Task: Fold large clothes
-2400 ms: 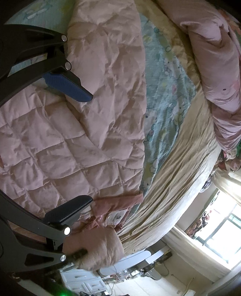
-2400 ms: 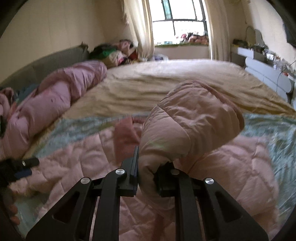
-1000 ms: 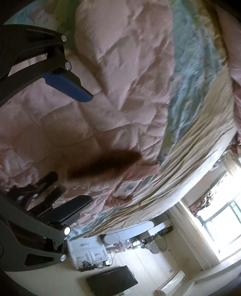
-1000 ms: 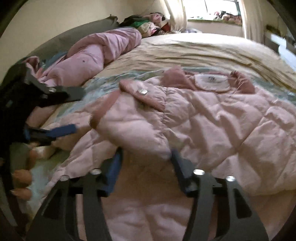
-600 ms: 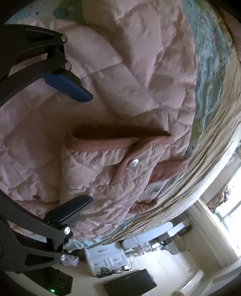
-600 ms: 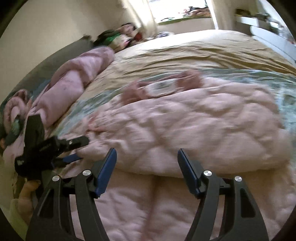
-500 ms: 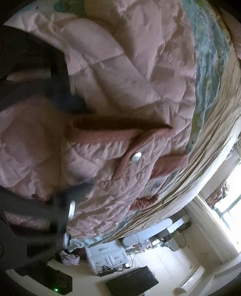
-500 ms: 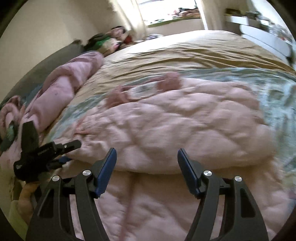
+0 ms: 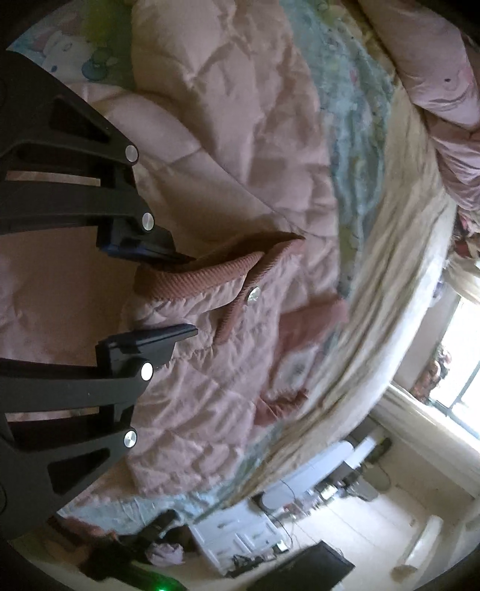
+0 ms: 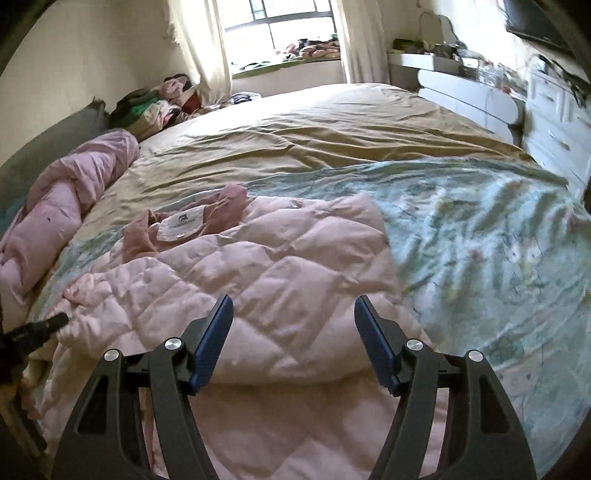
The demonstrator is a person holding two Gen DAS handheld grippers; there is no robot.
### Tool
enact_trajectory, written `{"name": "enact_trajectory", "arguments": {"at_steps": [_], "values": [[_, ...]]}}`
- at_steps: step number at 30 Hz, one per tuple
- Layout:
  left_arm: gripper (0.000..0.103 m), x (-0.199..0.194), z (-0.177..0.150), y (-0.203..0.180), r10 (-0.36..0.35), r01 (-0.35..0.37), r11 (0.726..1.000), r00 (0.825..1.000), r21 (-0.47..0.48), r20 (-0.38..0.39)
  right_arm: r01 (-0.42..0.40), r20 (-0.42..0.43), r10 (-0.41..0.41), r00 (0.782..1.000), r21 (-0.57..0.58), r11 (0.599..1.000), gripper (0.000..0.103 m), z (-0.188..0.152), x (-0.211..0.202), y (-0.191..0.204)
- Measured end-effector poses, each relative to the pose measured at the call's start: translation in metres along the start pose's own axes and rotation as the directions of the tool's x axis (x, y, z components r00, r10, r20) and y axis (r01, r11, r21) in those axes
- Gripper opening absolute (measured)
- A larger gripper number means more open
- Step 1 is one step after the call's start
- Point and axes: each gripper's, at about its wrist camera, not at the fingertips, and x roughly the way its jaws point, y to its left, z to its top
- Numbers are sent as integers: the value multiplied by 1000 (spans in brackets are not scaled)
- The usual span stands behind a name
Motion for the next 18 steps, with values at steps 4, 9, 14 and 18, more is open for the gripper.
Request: {"name": "enact_trajectory", "arguments": {"at_steps": [4, 9, 14, 18], "values": [[24, 5, -5, 5, 29, -29, 1000, 999, -2, -20, -20, -41, 18, 999, -46, 999, 67, 13, 22, 19], [26, 12, -10, 10, 57, -57, 998, 998, -5, -39, 23, -134, -34, 990, -84, 996, 67, 21, 67, 30], [29, 20, -15, 14, 65, -66, 998, 996, -20, -60, 38, -233, -44, 971, -29, 999, 69, 11, 105, 14], [34, 22, -19, 15, 79, -79, 997, 995, -9, -59, 55, -223, -65, 973, -49, 997, 70, 5, 114, 15]]}}
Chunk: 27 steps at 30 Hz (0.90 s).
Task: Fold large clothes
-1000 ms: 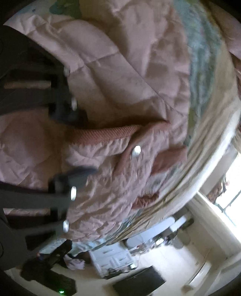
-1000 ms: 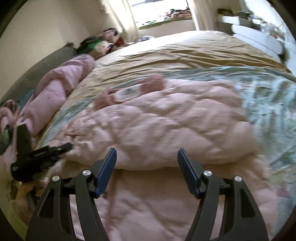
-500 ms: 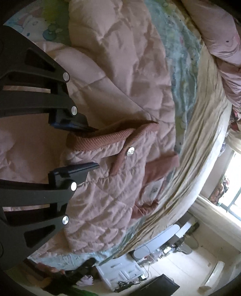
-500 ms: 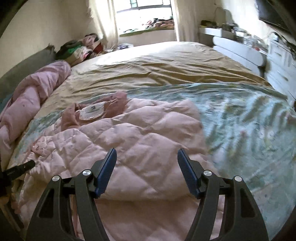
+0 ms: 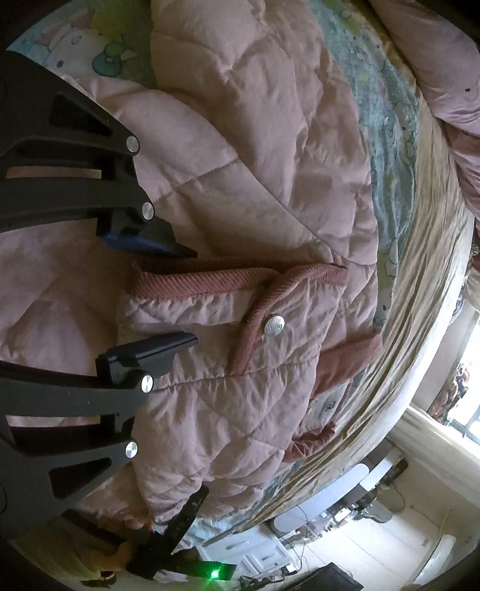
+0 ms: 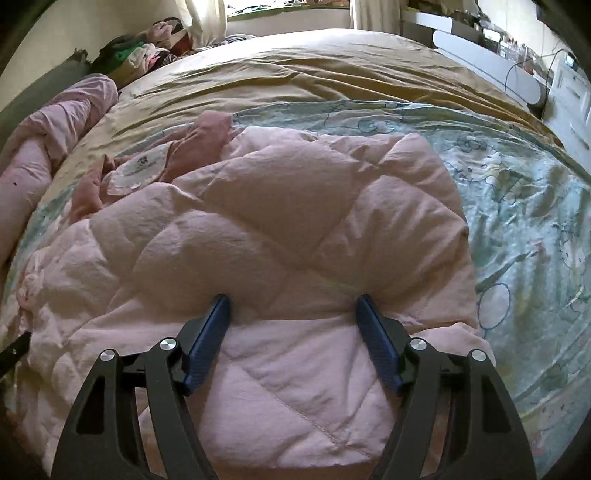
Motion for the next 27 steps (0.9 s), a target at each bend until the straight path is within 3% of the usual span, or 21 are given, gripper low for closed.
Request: {"name": "enact_trajectory", "arguments": {"at_steps": [3, 5, 6, 9, 13, 18, 27], "values": [[40, -10, 2, -4, 41, -41, 999, 999, 12, 12, -3, 0, 3, 1000, -1, 1000, 70, 1, -13, 4], [44, -27, 6, -13, 88, -91, 995, 995, 51, 54, -71, 38, 70, 997, 15, 997, 70, -2, -33, 3], [51, -38, 9, -20, 95, -101, 992, 991, 73, 91, -99, 61, 98, 993, 14, 995, 71, -6, -44, 3], [62, -57, 9, -37, 52, -67, 992, 990, 108, 135, -122, 92, 123, 988, -19, 992, 72, -17, -64, 8], [65, -45, -5, -66, 10, -25, 982, 997, 190, 76, -111, 58, 113, 992, -35, 993, 73, -29, -63, 11], [65, -1, -20, -62, 21, -13, 985, 999, 172, -48, -98, -1, 98, 995, -36, 995, 74, -39, -48, 11], [66, 8, -24, -54, -7, 15, 989, 999, 150, -52, -67, 1, 67, 998, -49, 997, 75, -51, -29, 15]]}}
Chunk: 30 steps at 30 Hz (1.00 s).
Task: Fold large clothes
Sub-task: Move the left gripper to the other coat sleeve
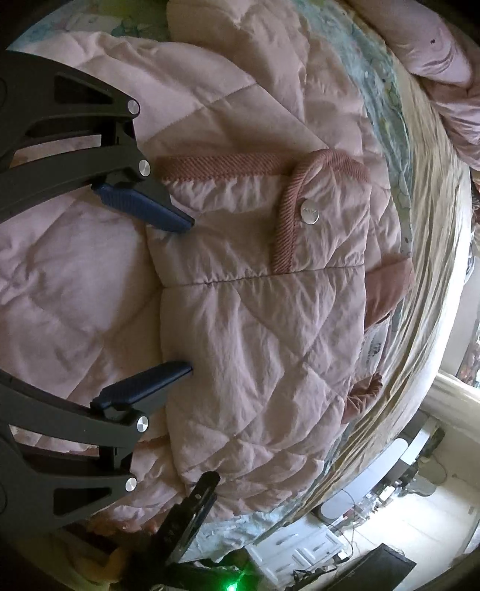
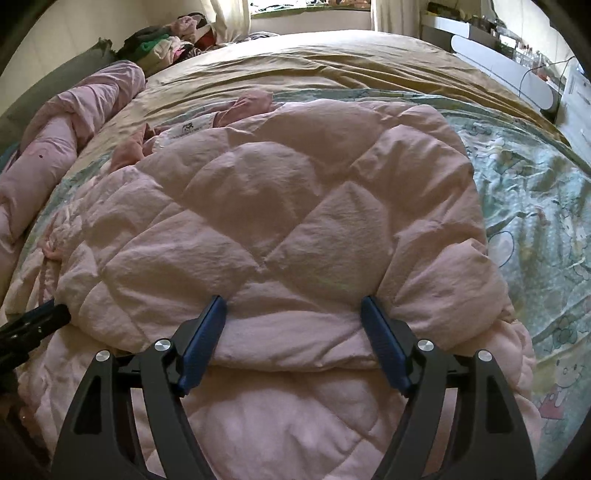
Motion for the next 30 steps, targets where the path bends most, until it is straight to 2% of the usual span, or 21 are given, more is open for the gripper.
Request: {"name": "enact_trajectory", "arguments": {"at_steps": [1, 3, 6, 8, 13, 20, 30], "values": [[66, -2, 0, -1, 0, 0, 1000, 1000, -2, 2, 3, -1, -3, 1000, -5, 1000, 76, 0, -2, 1], [81, -9, 2, 0, -15, 15, 1000, 1000, -22, 8, -7, 4, 7, 1000, -7, 1000, 79, 1, -8, 2], [93, -22, 2, 3, -35, 37, 997, 999, -73, 28, -54, 35, 54, 998, 14, 998, 83, -2, -25, 2], [94, -28, 2, 4, -33, 35, 996, 999, -84, 31, -71, 49, 71, 996, 14, 997, 86, -3, -35, 4], [94, -44, 4, 11, 28, -22, 994, 998, -108, 50, -96, 104, 98, 990, -24, 995, 94, -3, -60, 17], [94, -74, 8, 35, 105, -89, 983, 990, -163, 91, -135, 121, 140, 983, -51, 990, 95, 0, -82, 39], [94, -136, 4, 82, 196, -143, 951, 964, -276, 177, -207, 164, 229, 960, -142, 968, 96, 11, -113, 110]]}}
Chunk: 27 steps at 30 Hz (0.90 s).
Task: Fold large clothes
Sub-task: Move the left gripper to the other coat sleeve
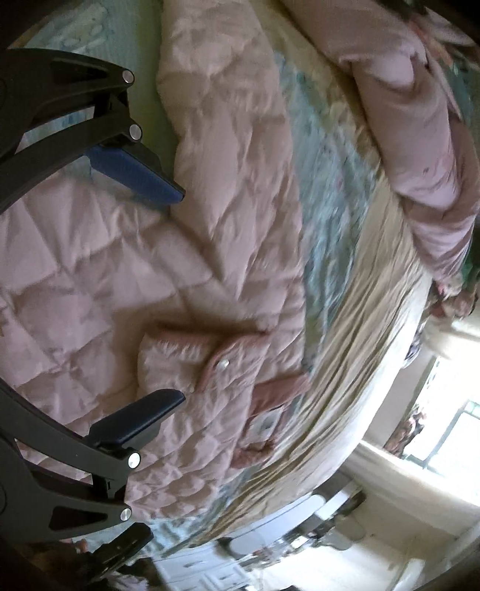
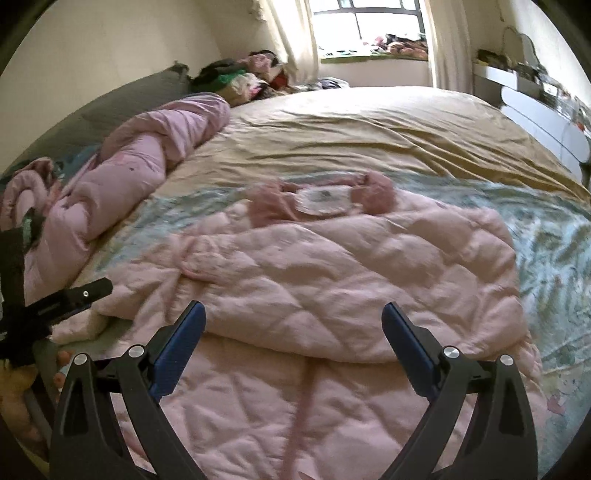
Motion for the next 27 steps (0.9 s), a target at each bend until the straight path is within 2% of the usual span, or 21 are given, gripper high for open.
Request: {"name": "enact_trajectory", "arguments": {"at_steps": [11, 19, 27], "values": [[94, -42, 13, 53, 24, -15, 992, 998, -128, 64, -66, 30, 69, 997, -85, 994, 97, 18, -7, 78], [94, -69, 16, 93, 94, -72, 978, 990, -195, 107, -114, 34, 121, 992, -159, 981, 97, 21, -11, 135], [94, -88, 13, 153, 191, -145, 928, 976, -342, 105, -171, 14, 180, 984, -234, 957, 97, 19, -9, 191]]}}
